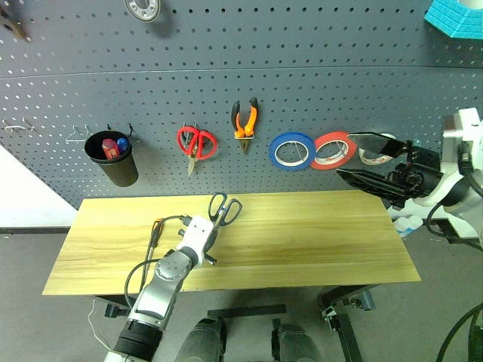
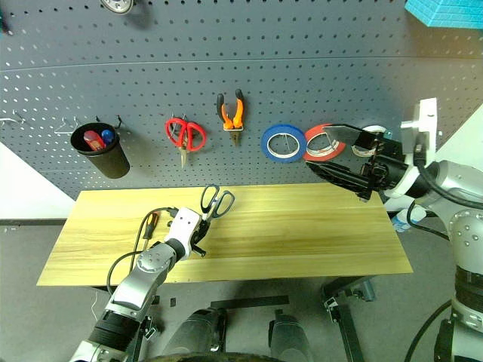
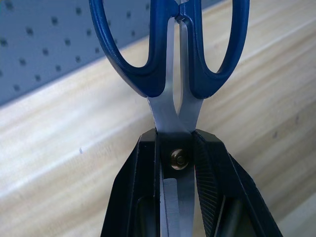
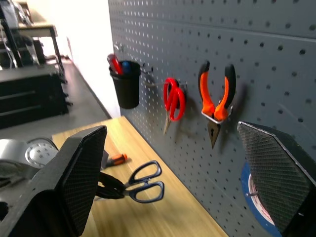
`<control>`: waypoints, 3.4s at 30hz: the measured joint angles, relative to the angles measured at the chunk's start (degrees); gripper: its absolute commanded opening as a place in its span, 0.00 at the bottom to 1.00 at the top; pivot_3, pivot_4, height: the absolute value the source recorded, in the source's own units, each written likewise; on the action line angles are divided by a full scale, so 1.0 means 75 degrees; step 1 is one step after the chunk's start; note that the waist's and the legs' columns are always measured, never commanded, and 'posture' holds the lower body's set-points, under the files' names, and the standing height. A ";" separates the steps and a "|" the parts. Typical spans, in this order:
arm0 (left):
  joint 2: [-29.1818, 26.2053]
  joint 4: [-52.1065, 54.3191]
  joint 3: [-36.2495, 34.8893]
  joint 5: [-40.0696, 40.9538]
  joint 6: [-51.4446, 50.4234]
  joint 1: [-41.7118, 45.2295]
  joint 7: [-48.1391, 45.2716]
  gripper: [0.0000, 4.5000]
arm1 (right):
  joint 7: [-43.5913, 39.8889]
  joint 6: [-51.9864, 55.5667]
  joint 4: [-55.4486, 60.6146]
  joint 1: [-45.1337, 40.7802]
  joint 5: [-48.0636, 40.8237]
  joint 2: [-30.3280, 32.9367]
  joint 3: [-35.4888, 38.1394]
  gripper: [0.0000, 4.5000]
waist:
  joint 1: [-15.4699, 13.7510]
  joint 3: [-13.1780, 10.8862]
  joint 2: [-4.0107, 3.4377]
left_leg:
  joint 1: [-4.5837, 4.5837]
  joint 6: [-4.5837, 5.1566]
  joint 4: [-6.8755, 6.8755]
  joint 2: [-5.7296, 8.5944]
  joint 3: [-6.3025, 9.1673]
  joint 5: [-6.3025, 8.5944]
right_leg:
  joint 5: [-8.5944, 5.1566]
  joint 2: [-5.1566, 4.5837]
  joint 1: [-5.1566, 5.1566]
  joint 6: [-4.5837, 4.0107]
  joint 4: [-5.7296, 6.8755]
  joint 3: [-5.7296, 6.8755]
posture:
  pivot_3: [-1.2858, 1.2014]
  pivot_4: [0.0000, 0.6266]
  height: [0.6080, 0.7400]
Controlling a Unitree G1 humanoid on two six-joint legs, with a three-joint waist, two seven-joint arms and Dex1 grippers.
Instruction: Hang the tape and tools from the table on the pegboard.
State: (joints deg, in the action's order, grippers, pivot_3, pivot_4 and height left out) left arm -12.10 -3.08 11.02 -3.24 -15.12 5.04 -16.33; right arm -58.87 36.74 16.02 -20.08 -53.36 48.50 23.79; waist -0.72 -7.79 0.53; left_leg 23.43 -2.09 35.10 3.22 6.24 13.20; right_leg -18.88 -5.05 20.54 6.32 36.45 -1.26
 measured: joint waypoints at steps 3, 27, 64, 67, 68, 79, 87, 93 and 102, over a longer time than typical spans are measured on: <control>-0.0016 0.0040 0.0033 -0.0073 0.0415 0.0018 0.0003 0.14 | 0.0032 0.0069 -0.0054 -0.0207 -0.0358 0.0000 0.0266 1.00 | -0.0006 -0.0003 -0.0001 | 0.0000 0.0000 0.0001 0.0000 0.0000 0.0000 | 0.0000 0.0000 -0.0001 0.0000 0.0000 0.0000 | 0.51 0.22 0.98; -0.0251 0.1053 0.0022 -0.0900 0.2105 0.0115 0.0491 0.14 | -0.0240 0.0204 -0.0522 -0.0395 -0.0441 0.0277 0.0447 1.00 | -0.0007 -0.0015 -0.0010 | -0.0001 0.0000 0.0016 0.0001 -0.0006 -0.0001 | 0.0000 0.0003 0.0006 0.0001 0.0032 -0.0002 | 0.52 0.23 0.98; -0.0354 0.0962 -0.1262 -0.1543 0.3451 0.0005 0.2159 0.14 | -0.0736 -0.0025 -0.1144 -0.0372 -0.0241 0.0594 0.1005 1.00 | -0.0004 -0.0048 -0.0016 | -0.0003 -0.0003 0.0038 0.0005 -0.0011 -0.0003 | -0.0001 0.0007 0.0020 0.0002 0.0091 -0.0009 | 0.52 0.22 0.98; -0.0411 0.0963 -0.1440 -0.1572 0.3461 -0.0060 0.2274 0.14 | -0.0743 -0.0074 -0.1198 -0.0375 -0.0185 0.0594 0.1004 1.00 | -0.0025 -0.0048 -0.0016 | -0.0003 -0.0004 0.0044 0.0006 -0.0010 -0.0004 | -0.0001 0.0007 0.0019 0.0002 0.0096 -0.0008 | 0.52 0.21 0.98; -0.0411 0.0961 -0.1501 -0.1572 0.3461 -0.0061 0.2333 0.14 | -0.0743 -0.0084 -0.1222 -0.0376 -0.0177 0.0594 0.1004 1.00 | -0.0030 -0.0048 -0.0016 | -0.0003 -0.0004 0.0048 0.0006 -0.0010 -0.0004 | -0.0001 0.0006 0.0017 0.0002 0.0097 -0.0007 | 0.52 0.21 0.98; -0.0212 0.0068 -0.1503 -0.1271 0.3545 0.0498 0.2126 0.14 | -0.0709 -0.0128 -0.1301 -0.0537 -0.0116 0.0593 0.0929 1.00 | -0.0014 -0.0048 -0.0016 | -0.0003 -0.0004 0.0058 0.0007 -0.0011 -0.0003 | 0.0000 0.0007 0.0016 0.0003 0.0102 -0.0007 | 0.52 0.21 0.98; -0.0111 -0.0233 -0.1426 -0.0971 0.3589 0.0653 0.1791 0.14 | -0.0600 -0.0126 -0.1278 -0.0432 -0.0111 0.0593 0.0928 1.00 | -0.0003 -0.0048 -0.0016 | -0.0003 -0.0004 0.0062 0.0007 -0.0011 -0.0004 | 0.0000 0.0008 0.0017 0.0003 0.0106 -0.0007 | 0.51 0.21 0.98; -0.0172 0.0022 -0.1410 -0.0916 0.3813 0.0470 0.1520 0.14 | -0.0568 -0.0127 -0.1264 -0.0275 -0.0091 0.0593 0.0928 1.00 | 0.0004 -0.0048 -0.0016 | -0.0002 -0.0003 0.0064 0.0007 -0.0011 -0.0003 | 0.0000 0.0007 0.0017 0.0003 0.0106 -0.0009 | 0.51 0.21 0.98; -0.0112 0.0378 -0.1282 -0.0814 0.3924 0.0316 0.1332 0.14 | -0.0563 -0.0219 -0.1264 -0.0255 0.0052 0.0592 0.0913 1.00 | -0.0005 -0.0048 -0.0016 | -0.0003 -0.0003 0.0075 0.0007 -0.0011 -0.0003 | 0.0000 0.0008 0.0015 0.0003 0.0114 -0.0008 | 0.51 0.21 0.98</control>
State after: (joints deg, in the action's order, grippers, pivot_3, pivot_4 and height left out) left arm -12.94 -0.25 1.40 -9.35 14.31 7.41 -6.34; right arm -63.09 35.10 6.53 -22.00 -52.97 52.93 30.64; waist -0.76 -8.14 0.41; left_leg 23.41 -2.11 35.66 3.27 6.16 13.18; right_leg -18.88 -4.99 20.65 6.34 37.31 -1.32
